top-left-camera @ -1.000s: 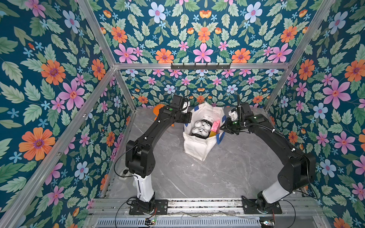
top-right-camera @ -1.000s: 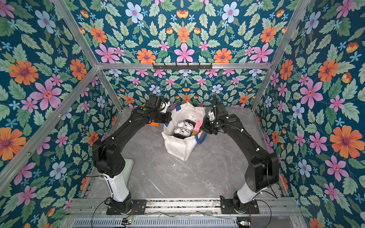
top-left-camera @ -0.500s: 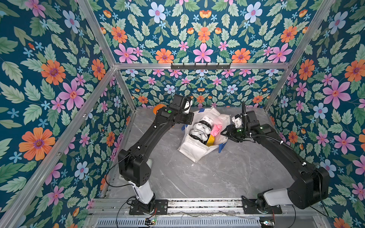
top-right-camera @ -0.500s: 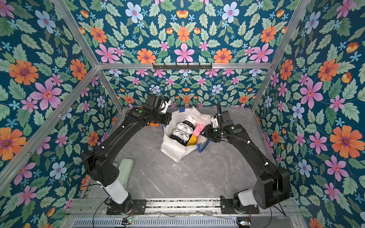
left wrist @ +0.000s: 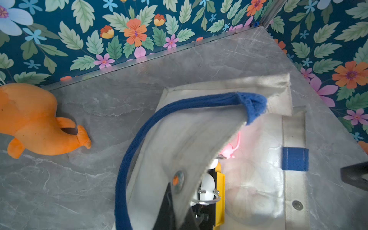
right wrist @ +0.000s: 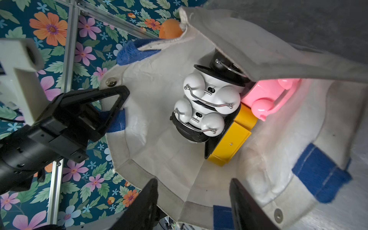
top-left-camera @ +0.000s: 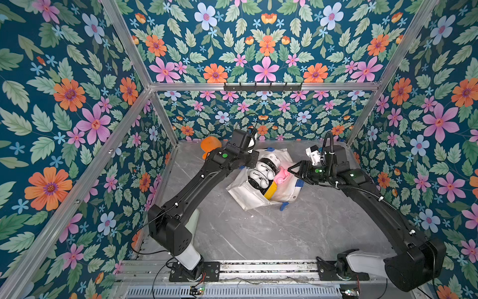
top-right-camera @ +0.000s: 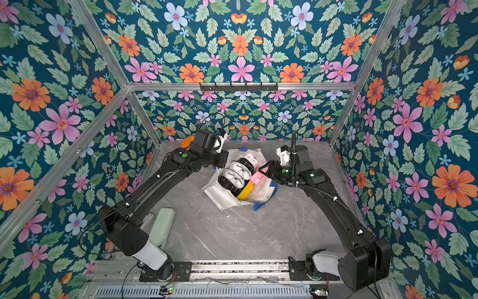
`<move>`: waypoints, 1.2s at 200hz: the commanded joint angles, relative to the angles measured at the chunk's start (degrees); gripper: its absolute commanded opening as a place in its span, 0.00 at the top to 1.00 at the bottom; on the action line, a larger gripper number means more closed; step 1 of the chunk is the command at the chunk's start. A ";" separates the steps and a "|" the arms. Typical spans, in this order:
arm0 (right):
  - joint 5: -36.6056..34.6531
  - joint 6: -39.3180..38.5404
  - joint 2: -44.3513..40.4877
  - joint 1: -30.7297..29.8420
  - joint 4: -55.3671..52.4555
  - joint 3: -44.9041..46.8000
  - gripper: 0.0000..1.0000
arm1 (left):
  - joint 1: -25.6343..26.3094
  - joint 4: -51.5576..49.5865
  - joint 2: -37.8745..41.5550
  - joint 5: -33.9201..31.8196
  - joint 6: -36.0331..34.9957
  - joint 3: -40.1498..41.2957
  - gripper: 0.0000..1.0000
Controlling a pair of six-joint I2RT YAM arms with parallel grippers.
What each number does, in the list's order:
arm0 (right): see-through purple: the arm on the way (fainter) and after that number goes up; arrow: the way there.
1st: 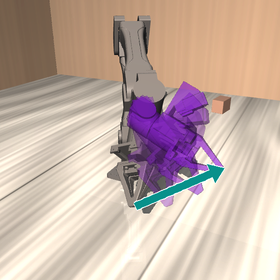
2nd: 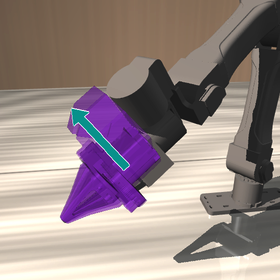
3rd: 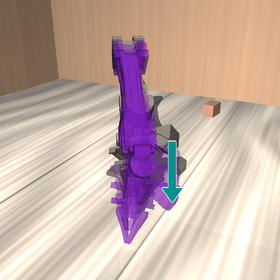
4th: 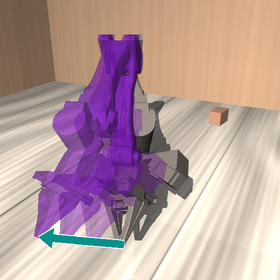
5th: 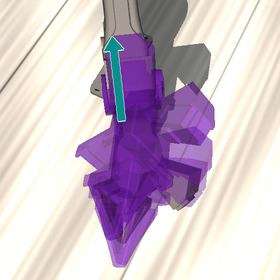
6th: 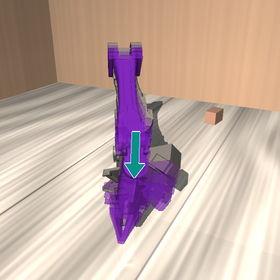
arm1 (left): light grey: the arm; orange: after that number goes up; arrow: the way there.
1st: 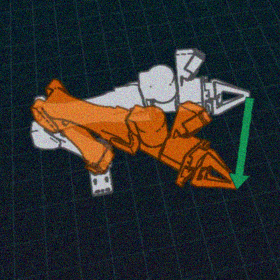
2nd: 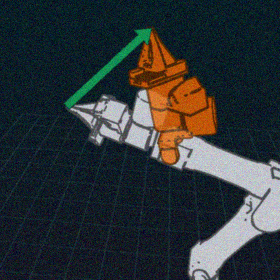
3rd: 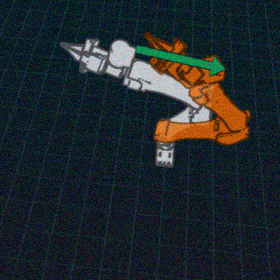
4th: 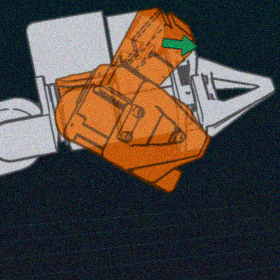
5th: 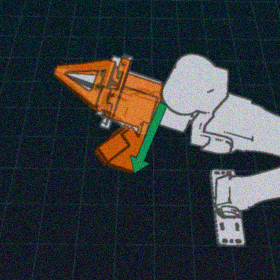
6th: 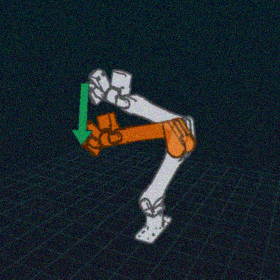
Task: Take the alarm clock out of the canvas bag
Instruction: Pick up the canvas bag from the center of the board, then pick up the alarm from the canvas bag.
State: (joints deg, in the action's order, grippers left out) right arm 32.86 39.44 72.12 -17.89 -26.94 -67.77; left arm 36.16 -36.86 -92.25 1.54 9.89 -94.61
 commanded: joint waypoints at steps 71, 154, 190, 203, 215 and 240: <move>-3.34 4.73 7.24 -3.27 8.26 0.66 0.47 | 0.14 13.55 2.75 1.59 2.76 3.99 1.00; -11.58 8.20 20.48 -4.17 6.16 -4.72 0.51 | 0.22 15.28 2.75 1.65 3.82 5.18 1.00; -16.33 8.53 22.37 -3.98 4.80 -4.81 0.51 | 0.22 16.80 2.36 3.39 3.56 6.61 1.00; -16.84 9.02 22.39 -3.67 5.56 -4.36 0.51 | 0.18 16.83 2.23 3.38 3.49 6.80 1.00; -17.48 9.34 24.51 -3.36 5.28 -4.53 0.50 | 0.21 17.04 2.30 3.38 3.47 7.02 1.00; -18.59 9.53 25.45 -2.72 4.72 -4.95 0.47 | 0.21 17.49 2.60 2.98 3.29 7.51 1.00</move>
State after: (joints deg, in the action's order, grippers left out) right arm 16.64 47.77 96.77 -21.02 -21.39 -72.40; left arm 36.25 -25.41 -90.21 4.05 13.54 -87.02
